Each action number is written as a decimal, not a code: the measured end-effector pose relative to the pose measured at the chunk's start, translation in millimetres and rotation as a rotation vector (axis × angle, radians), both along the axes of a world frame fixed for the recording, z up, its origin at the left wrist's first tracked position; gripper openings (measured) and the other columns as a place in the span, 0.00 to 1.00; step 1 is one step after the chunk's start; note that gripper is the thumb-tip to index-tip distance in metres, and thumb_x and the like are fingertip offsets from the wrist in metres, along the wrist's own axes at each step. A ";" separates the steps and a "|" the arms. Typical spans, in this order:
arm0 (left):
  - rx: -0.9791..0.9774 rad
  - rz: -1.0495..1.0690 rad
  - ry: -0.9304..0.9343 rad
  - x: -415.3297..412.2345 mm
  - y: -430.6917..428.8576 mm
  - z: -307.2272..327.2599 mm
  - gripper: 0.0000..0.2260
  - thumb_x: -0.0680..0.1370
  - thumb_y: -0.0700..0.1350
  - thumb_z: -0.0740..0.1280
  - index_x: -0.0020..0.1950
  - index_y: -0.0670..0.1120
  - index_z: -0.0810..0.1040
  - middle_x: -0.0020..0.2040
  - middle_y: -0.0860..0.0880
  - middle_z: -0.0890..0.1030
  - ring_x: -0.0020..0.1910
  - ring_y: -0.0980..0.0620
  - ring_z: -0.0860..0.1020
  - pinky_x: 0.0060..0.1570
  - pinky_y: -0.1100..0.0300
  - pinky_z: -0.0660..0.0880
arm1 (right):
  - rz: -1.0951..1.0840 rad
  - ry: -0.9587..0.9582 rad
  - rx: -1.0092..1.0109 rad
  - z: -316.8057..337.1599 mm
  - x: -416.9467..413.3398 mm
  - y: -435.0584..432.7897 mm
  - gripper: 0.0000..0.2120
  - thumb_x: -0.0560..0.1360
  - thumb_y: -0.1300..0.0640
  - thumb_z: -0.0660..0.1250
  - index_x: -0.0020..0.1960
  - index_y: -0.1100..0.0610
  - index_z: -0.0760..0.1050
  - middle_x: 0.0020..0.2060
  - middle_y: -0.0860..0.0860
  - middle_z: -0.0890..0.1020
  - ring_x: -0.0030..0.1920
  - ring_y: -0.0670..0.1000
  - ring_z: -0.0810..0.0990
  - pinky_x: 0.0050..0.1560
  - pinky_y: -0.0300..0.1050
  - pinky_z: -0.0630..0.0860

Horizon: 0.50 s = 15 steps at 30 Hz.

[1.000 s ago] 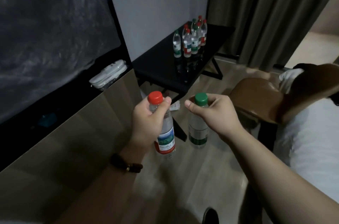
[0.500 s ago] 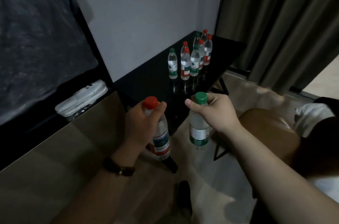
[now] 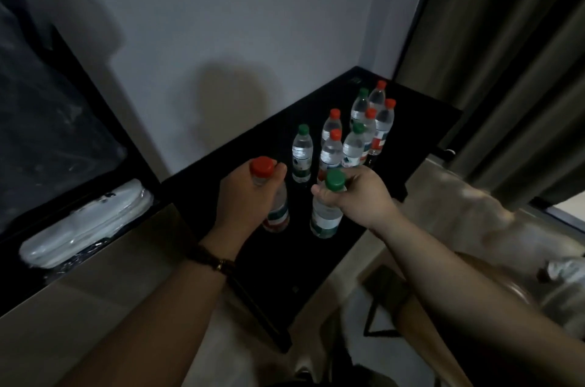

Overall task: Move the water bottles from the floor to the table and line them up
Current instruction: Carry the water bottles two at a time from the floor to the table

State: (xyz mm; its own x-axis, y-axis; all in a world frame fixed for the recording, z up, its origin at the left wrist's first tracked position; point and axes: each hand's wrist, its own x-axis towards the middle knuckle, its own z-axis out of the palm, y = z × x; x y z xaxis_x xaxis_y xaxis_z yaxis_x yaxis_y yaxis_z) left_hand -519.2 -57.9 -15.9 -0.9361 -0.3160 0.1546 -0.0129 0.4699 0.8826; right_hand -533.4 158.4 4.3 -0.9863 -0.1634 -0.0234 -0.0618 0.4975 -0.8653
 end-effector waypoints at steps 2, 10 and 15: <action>-0.075 -0.003 -0.049 -31.4 -3.2 -6.6 0.25 0.69 0.72 0.63 0.48 0.53 0.84 0.42 0.57 0.83 0.42 0.61 0.80 0.43 0.62 0.75 | 0.030 -0.036 0.045 -5.9 -33.2 -3.4 0.11 0.73 0.50 0.78 0.41 0.58 0.84 0.37 0.55 0.86 0.42 0.53 0.85 0.44 0.50 0.79; -0.244 0.050 -0.326 -129.1 -1.4 -44.6 0.18 0.76 0.66 0.64 0.41 0.53 0.77 0.40 0.54 0.80 0.39 0.55 0.78 0.35 0.62 0.67 | 0.306 -0.114 0.328 -49.4 -156.3 -10.7 0.21 0.73 0.45 0.77 0.46 0.65 0.81 0.37 0.61 0.82 0.39 0.59 0.81 0.40 0.57 0.77; -0.230 0.091 -0.388 -167.8 1.1 -65.9 0.16 0.79 0.63 0.65 0.39 0.52 0.75 0.38 0.52 0.79 0.40 0.53 0.78 0.35 0.60 0.67 | 0.477 -0.181 0.375 -83.1 -213.8 -17.5 0.19 0.74 0.44 0.76 0.47 0.61 0.80 0.39 0.59 0.81 0.42 0.58 0.81 0.38 0.49 0.73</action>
